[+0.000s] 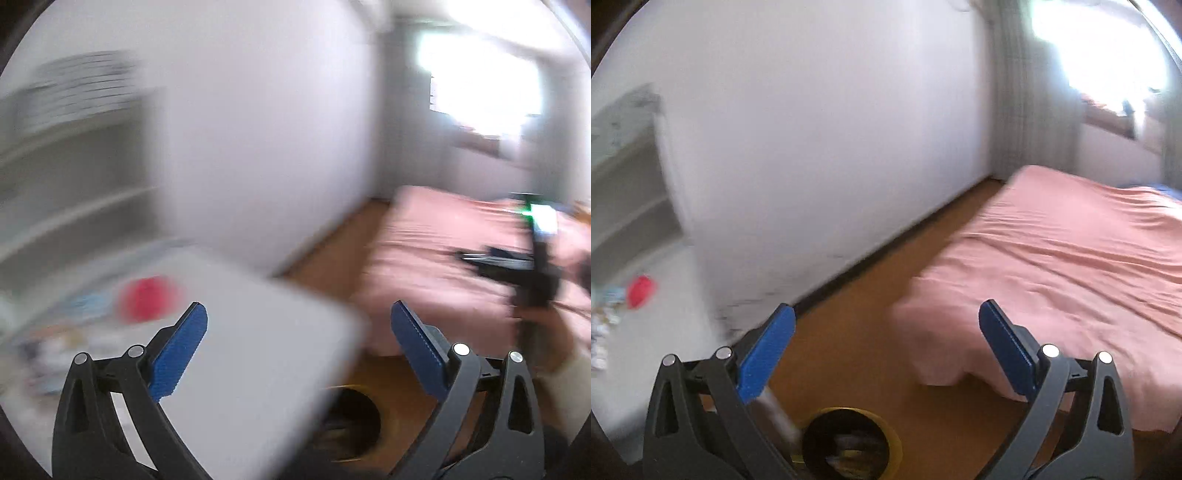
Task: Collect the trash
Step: 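Return both grippers to the desk toward the mask and plastic ring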
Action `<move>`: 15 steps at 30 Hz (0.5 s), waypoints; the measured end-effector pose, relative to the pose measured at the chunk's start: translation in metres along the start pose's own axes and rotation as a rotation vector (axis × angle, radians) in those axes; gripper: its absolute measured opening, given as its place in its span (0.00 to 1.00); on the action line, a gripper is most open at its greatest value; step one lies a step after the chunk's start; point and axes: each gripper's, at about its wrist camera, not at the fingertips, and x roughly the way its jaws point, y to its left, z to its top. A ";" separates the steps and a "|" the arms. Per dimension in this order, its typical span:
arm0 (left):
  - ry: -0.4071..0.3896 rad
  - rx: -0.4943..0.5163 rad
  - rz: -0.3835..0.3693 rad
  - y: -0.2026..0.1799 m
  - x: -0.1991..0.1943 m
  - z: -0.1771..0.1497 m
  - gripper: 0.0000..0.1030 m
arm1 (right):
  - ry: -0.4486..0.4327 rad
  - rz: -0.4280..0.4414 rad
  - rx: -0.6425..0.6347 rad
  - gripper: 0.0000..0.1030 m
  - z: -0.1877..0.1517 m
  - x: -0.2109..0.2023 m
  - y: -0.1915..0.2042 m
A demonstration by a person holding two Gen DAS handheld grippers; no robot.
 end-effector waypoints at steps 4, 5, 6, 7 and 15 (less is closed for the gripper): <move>0.134 -0.167 0.355 0.110 -0.022 -0.032 0.94 | 0.074 0.219 -0.074 0.94 0.005 0.021 0.086; 0.179 -0.217 0.429 0.137 -0.028 -0.045 0.94 | 0.105 0.300 -0.126 0.94 0.001 0.027 0.125; 0.209 -0.246 0.468 0.154 -0.034 -0.054 0.94 | 0.124 0.346 -0.158 0.94 -0.002 0.031 0.148; 0.248 -0.282 0.515 0.176 -0.040 -0.065 0.94 | 0.146 0.395 -0.195 0.94 -0.006 0.035 0.174; 0.375 -0.375 0.603 0.253 -0.056 -0.104 0.94 | 0.330 0.751 -0.403 0.94 -0.055 0.020 0.357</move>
